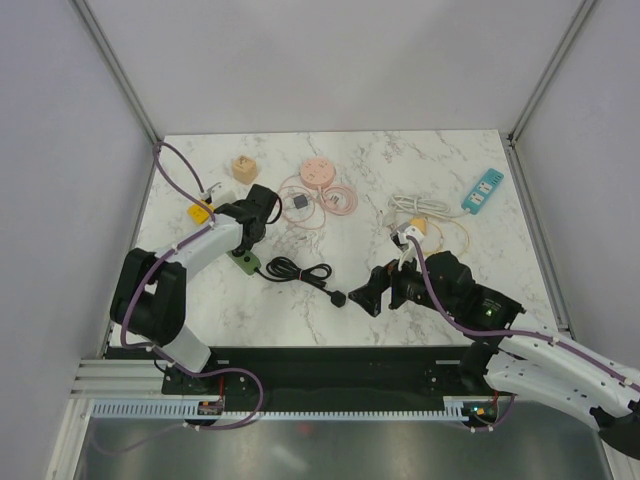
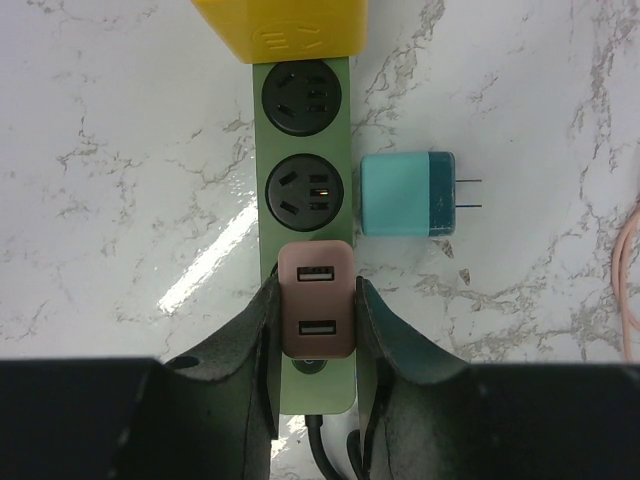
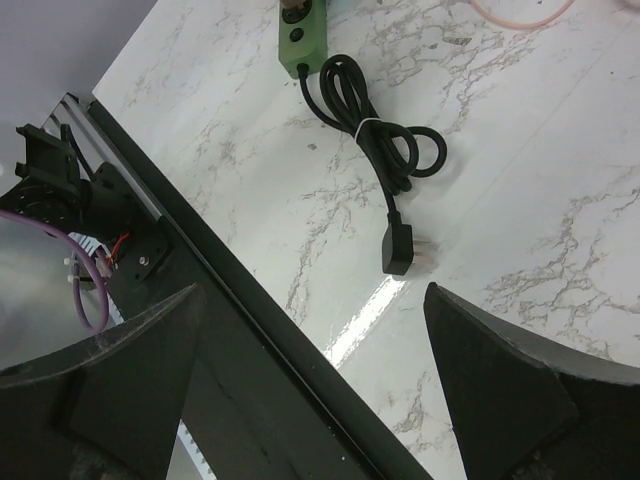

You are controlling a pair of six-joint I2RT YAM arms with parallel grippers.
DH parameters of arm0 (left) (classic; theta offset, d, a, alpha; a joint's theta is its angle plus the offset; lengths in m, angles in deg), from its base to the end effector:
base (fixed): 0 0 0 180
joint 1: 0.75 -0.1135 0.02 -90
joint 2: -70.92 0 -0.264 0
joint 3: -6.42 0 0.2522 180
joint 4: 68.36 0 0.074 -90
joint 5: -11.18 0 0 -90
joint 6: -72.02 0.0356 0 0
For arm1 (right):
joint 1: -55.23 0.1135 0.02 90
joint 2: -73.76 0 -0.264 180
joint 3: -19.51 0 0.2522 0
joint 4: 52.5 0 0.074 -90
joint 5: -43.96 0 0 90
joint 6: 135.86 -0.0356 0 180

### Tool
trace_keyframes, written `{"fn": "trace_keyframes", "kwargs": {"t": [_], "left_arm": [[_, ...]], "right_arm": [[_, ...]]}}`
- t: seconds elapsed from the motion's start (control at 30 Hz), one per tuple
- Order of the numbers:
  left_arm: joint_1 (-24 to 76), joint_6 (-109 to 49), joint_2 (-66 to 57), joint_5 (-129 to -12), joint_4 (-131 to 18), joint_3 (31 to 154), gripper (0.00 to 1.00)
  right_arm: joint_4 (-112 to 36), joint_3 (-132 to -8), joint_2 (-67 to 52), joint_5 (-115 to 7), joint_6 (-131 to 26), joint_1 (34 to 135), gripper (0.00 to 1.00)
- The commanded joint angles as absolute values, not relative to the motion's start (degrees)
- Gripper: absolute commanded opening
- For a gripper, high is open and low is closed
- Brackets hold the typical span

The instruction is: Insert the plug

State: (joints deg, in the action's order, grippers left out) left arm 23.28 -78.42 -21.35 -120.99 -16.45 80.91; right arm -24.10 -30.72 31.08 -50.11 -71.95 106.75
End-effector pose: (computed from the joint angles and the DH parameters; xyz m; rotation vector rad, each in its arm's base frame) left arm 0.2887 -0.1026 0.2061 -0.8951 2.1982 0.3909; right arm 0.1090 0.1411 0.2866 -0.5024 1.9975 0.9463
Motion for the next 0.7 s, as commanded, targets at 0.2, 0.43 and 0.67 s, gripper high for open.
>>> {"fn": "trace_keyframes", "kwargs": {"t": [0.2,0.43,0.67], "left_arm": [[25.6,-87.1,-28.5,-110.3,-13.1,74.8,0.02],[26.8,-89.4,-29.1,-109.4,-13.1,73.2,0.02],[26.8,-91.6,-28.2,-106.9,-13.2,72.3,0.02]], "right_arm": [[-25.1,-31.8,32.9,-49.6,-70.4,106.7,0.98],[-24.8,-31.6,33.9,-49.5,-70.1,106.7,0.98],[-24.1,-32.0,34.8,-49.5,-70.2,106.7,0.98]]}}
